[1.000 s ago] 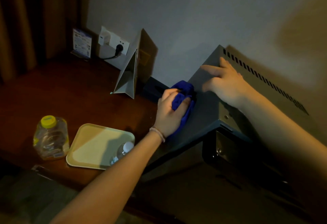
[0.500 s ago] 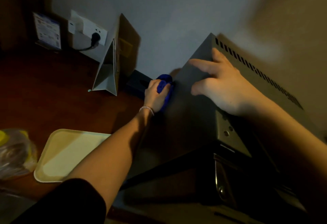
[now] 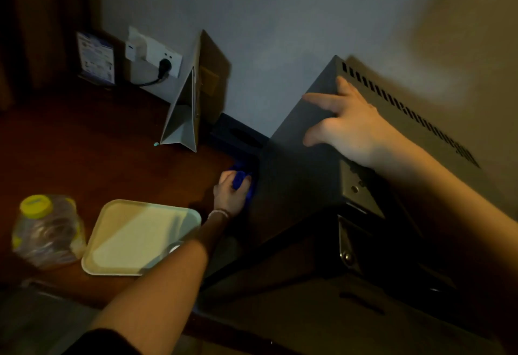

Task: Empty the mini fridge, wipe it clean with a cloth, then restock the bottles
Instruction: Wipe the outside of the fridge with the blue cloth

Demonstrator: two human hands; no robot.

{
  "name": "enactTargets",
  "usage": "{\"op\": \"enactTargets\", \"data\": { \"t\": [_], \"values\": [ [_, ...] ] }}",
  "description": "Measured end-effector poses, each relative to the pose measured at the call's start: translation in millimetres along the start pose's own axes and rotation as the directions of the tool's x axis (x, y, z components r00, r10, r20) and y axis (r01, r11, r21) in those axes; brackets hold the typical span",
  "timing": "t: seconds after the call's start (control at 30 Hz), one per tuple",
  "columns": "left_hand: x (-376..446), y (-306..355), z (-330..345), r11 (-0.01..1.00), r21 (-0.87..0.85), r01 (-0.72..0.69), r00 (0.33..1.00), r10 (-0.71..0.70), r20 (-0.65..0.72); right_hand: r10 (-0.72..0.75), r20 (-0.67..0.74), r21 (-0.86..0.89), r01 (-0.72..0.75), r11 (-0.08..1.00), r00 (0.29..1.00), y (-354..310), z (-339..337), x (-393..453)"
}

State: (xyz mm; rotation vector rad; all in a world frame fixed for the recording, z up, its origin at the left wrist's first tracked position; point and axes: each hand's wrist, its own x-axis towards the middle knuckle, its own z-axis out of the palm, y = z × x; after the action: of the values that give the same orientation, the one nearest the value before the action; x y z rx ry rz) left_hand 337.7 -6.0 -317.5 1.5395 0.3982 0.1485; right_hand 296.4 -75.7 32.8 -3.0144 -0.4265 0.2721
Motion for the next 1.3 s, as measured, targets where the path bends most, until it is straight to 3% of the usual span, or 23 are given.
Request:
{"op": "enactTargets", "data": {
  "t": [0.57, 0.93, 1.17, 1.3],
  "values": [
    [10.0, 19.6, -3.4, 0.999, 0.033, 0.029, 0.999, -0.030, 0.040, -0.016, -0.027, 0.048, 0.017, 0.999, 0.999, 3.9, 0.6, 0.7],
    [-6.2, 29.6, -2.6, 0.998, 0.061, 0.036, 0.999, -0.036, -0.003, -0.008, -0.038, 0.025, 0.009, 1.000, 0.999, 4.4, 0.7, 2.3],
    [-48.8, 41.7, -18.5, 0.993, -0.067, 0.099, 0.995, -0.099, 0.004, -0.007, -0.028, 0.012, 0.007, 1.000, 1.000, 2.7, -0.6, -0.4],
    [-85.9, 44.1, -28.9, 1.000, -0.029, -0.002, 1.000, 0.002, 0.010, -0.012, -0.029, 0.012, 0.012, 1.000, 1.000, 3.1, -0.2, -0.2]
  ]
}}
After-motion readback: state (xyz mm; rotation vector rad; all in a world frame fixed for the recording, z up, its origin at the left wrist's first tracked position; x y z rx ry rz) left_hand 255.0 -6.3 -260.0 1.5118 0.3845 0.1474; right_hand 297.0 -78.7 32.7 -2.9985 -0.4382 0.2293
